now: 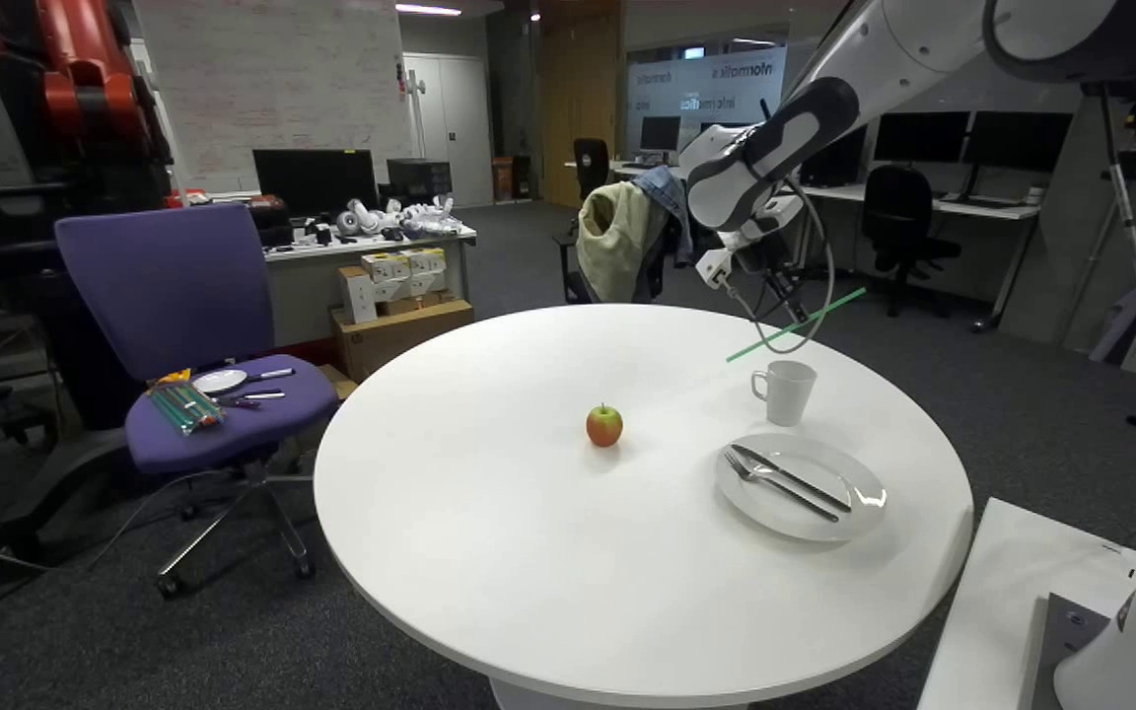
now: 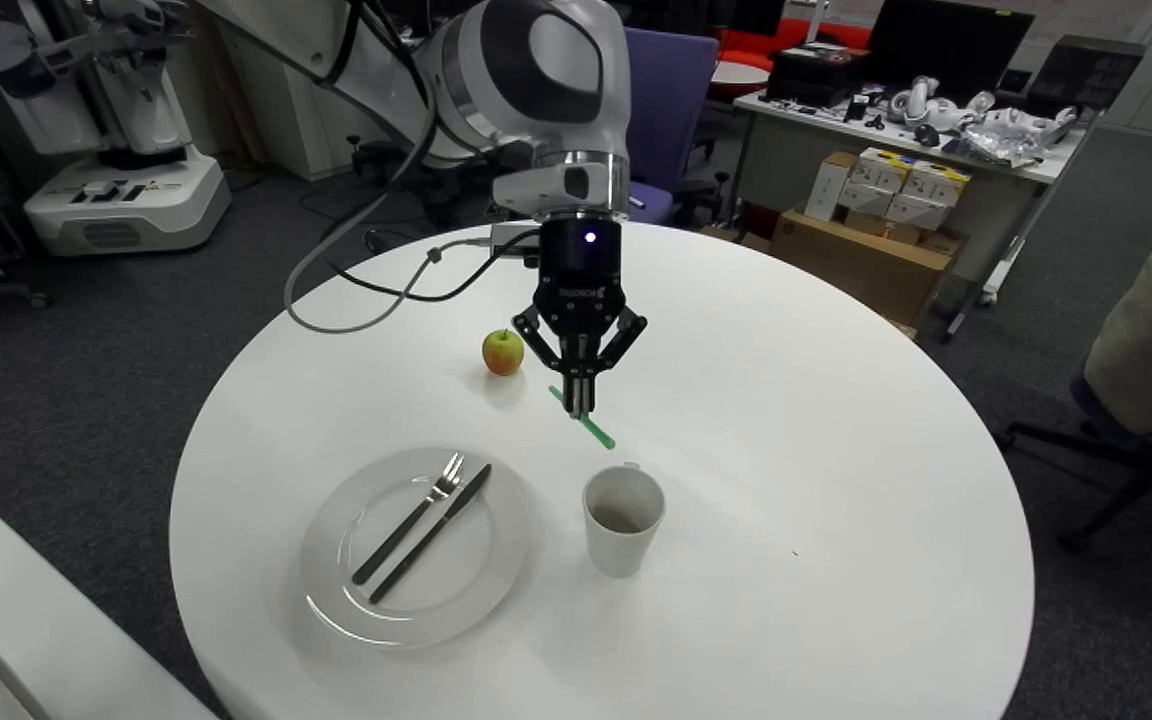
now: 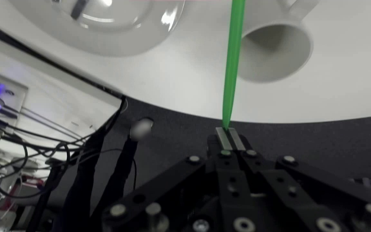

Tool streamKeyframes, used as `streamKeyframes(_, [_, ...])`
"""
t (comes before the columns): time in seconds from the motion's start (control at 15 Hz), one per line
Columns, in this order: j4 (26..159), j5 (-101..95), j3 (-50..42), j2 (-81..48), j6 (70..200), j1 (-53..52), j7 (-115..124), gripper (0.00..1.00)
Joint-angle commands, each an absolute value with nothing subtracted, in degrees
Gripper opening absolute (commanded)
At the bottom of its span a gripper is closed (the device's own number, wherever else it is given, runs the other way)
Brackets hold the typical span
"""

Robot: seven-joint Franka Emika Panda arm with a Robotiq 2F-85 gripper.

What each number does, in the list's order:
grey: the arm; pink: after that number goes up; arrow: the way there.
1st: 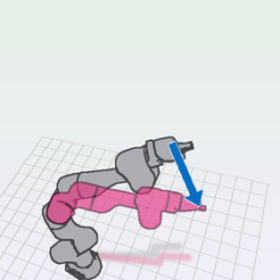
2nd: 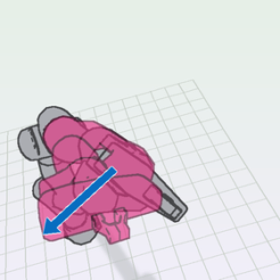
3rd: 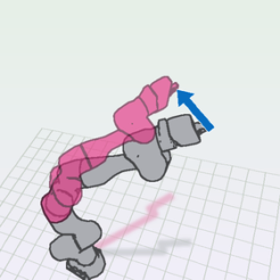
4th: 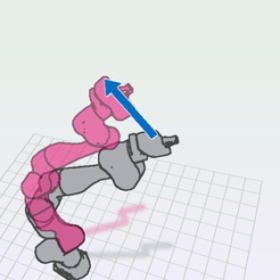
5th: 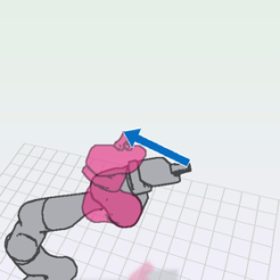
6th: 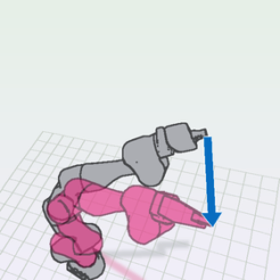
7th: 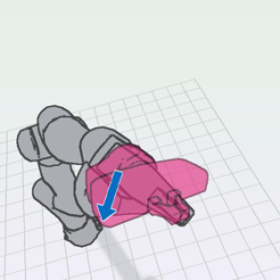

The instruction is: Put the green straw into the mug

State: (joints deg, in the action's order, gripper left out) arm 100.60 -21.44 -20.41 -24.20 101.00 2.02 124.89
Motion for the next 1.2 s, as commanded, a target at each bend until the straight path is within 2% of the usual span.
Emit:
streamKeyframes(0.0, [97.37, -29.69, -19.57, -26.47, 93.79, 3.24, 121.01, 0.0])
streamKeyframes(0.73, [92.43, -60.65, -16.88, -33.7, 79.77, 2.54, 120.8, 0.0])
streamKeyframes(1.13, [90.82, -60.0, -12.2, -37.27, 82.6, 3.39, 127.33, 0.0])
